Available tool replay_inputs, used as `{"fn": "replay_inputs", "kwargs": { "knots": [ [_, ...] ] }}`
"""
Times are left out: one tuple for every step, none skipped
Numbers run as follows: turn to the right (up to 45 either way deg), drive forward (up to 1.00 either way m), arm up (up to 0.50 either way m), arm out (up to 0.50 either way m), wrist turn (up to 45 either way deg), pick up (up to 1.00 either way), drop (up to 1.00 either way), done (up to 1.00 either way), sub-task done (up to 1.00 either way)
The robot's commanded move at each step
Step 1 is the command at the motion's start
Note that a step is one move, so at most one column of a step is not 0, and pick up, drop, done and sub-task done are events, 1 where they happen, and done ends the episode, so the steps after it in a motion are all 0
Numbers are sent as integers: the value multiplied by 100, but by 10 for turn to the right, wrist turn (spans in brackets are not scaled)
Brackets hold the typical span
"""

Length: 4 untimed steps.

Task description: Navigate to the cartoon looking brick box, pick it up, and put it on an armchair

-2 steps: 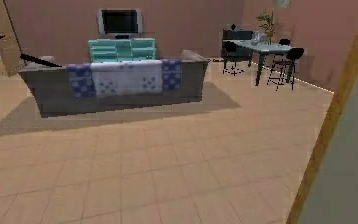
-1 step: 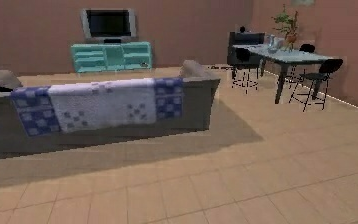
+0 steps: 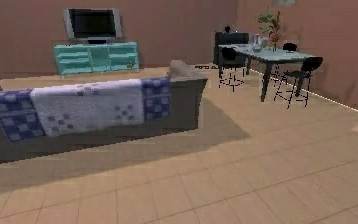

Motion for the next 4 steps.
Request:
{"fn": "replay_inputs", "kwargs": {
  "knots": [
    [0, 15, 0, 0, 0, 0, 0, 0, 0],
    [210, 0, 0, 0, 0, 0, 0, 0, 0],
    [0, 100, 0, 0, 0, 0, 0, 0, 0],
    [0, 100, 0, 0, 0, 0, 0, 0, 0]
  ]
}}
